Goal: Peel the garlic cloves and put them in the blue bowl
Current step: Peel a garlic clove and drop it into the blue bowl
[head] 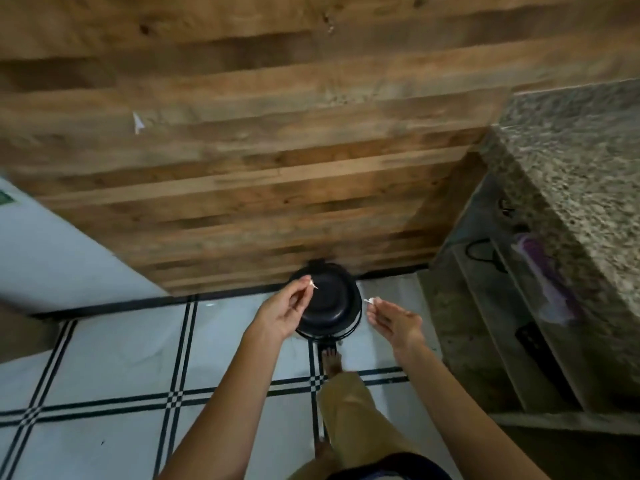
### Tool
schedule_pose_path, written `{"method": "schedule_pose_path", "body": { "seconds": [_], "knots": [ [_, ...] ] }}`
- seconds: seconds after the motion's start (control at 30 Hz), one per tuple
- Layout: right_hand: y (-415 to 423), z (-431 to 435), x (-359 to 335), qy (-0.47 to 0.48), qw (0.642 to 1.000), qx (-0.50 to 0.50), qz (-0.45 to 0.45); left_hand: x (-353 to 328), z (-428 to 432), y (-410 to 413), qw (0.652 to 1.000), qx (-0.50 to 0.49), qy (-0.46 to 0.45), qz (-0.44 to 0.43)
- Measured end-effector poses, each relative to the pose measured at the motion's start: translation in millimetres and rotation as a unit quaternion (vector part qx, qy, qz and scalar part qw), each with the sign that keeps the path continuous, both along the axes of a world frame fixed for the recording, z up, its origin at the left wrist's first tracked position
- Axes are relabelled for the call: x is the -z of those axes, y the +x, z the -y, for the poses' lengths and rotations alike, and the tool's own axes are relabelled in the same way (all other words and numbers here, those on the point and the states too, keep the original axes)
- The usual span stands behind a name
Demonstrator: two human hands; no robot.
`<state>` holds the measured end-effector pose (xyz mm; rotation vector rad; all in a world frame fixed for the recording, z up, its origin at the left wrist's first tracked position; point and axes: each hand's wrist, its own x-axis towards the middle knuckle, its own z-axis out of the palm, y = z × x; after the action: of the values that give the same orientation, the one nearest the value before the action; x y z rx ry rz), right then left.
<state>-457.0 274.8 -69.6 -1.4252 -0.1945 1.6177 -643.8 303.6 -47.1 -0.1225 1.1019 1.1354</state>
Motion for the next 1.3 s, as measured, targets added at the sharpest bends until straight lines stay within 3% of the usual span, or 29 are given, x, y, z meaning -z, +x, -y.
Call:
{"method": "schedule_pose_path", "body": {
  "seconds": [0.27, 0.37, 0.47, 0.6, 0.7, 0.77, 0.83, 0.97, 1.07, 1.2, 1.3],
  "knots": [
    [-47.8, -55.8, 64.0, -0.121, 0.992, -0.023, -0.026, 85.4, -38.2, -31.1, 0.997, -0.01, -0.082, 0.011],
    [-62.8, -84.6, 107.0, -0.161, 0.984, -0.01, -0.071, 144.7, -65.9, -35.5, 0.995, 0.012, -0.075, -0.059],
    [-79.7, -125.7, 173.8, -0.171, 0.984, 0.0, -0.053, 215.0, -95.9, -39.5, 0.987, 0.061, -0.025, -0.149],
    [-98.1, -186.3, 265.8, -0.158, 0.976, -0.136, 0.059, 311.9, -140.2, -39.6, 0.969, 0.047, -0.069, -0.234],
    [-102.4, -215.5, 313.1, -0.15, 0.955, -0.2, 0.157, 357.0, -174.3, -34.3, 0.937, 0.137, -0.069, -0.313],
    [-100.9, -225.5, 339.0, -0.145, 0.945, -0.205, 0.211, 383.1, -186.2, -33.1, 0.866, 0.198, -0.051, -0.455],
    [-101.8, -231.3, 356.8, -0.135, 0.94, -0.206, 0.236, 396.1, -189.6, -34.6, 0.806, 0.226, -0.026, -0.546],
    [-109.3, -236.6, 372.1, -0.153, 0.913, -0.207, 0.317, 413.4, -197.1, -38.0, 0.778, 0.325, -0.004, -0.538],
    [-107.3, -233.6, 374.1, -0.116, 0.927, -0.213, 0.286, 411.1, -197.4, -36.9, 0.783, 0.382, 0.003, -0.491],
    [-96.5, -221.7, 352.7, -0.137, 0.953, -0.172, 0.208, 384.3, -186.2, -37.9, 0.783, 0.283, -0.017, -0.554],
    [-89.9, -200.5, 310.1, -0.128, 0.961, -0.176, 0.171, 344.5, -168.6, -36.5, 0.799, 0.34, 0.023, -0.495]
  ]
}}
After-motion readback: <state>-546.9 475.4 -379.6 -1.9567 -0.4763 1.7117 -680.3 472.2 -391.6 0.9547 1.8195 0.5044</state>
